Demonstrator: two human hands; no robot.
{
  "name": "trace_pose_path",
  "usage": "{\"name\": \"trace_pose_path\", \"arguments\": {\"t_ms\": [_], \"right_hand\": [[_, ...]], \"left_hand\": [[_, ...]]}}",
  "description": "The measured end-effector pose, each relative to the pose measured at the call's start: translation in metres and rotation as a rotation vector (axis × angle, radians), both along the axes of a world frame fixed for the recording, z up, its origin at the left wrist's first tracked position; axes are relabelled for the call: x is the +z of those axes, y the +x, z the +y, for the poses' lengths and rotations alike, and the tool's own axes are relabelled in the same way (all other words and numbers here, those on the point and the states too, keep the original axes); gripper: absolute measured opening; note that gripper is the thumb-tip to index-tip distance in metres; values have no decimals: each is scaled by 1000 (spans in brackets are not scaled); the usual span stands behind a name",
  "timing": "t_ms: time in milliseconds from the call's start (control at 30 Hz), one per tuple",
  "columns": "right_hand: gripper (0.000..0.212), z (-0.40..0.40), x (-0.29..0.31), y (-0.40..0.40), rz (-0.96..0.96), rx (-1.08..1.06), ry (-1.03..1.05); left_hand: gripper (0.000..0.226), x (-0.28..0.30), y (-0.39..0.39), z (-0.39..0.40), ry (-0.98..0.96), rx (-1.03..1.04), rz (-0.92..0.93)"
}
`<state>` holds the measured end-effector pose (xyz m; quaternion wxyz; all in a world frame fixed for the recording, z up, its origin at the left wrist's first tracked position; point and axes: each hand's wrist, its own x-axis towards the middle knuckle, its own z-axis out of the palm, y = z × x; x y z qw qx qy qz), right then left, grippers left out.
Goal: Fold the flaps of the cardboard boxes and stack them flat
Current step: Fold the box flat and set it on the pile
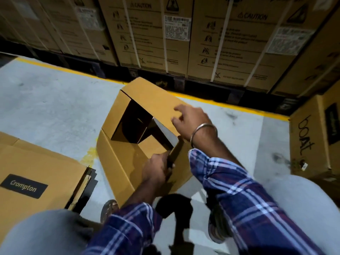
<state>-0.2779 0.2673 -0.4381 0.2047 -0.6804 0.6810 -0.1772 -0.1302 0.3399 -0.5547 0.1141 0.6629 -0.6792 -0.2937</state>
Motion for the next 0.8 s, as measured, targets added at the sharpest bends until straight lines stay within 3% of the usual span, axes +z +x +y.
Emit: {"name": "trace_pose_path", "arguments": {"t_ms": [100, 167, 233, 333, 400, 500, 633, 800], "right_hand": [[46, 12, 60, -1, 7, 61, -141], [46, 22, 75, -11, 42, 114, -117], [41, 37, 65, -30, 28, 123, -63], [28, 45, 20, -66, -211, -64, 37], [36, 37, -4, -75, -314, -199, 195], [58, 19, -18, -74, -270, -227, 240], [82, -1, -18, -76, -203, -239, 281], [90, -21, -24, -79, -237, -206, 351]], "left_hand": [[24, 34, 19, -7, 3, 58, 0], [19, 56, 30, -15, -28, 69, -11], [18, 77, 43, -21, -52, 69, 24], [39, 94, 63, -22, -58, 118, 203], [32, 94, 72, -18, -67, 198, 371], [8, 93, 67, -21, -118, 288, 462], [14, 91, 61, -36, -206, 430, 561], [28, 95, 64, -51, -271, 632, 795]]}}
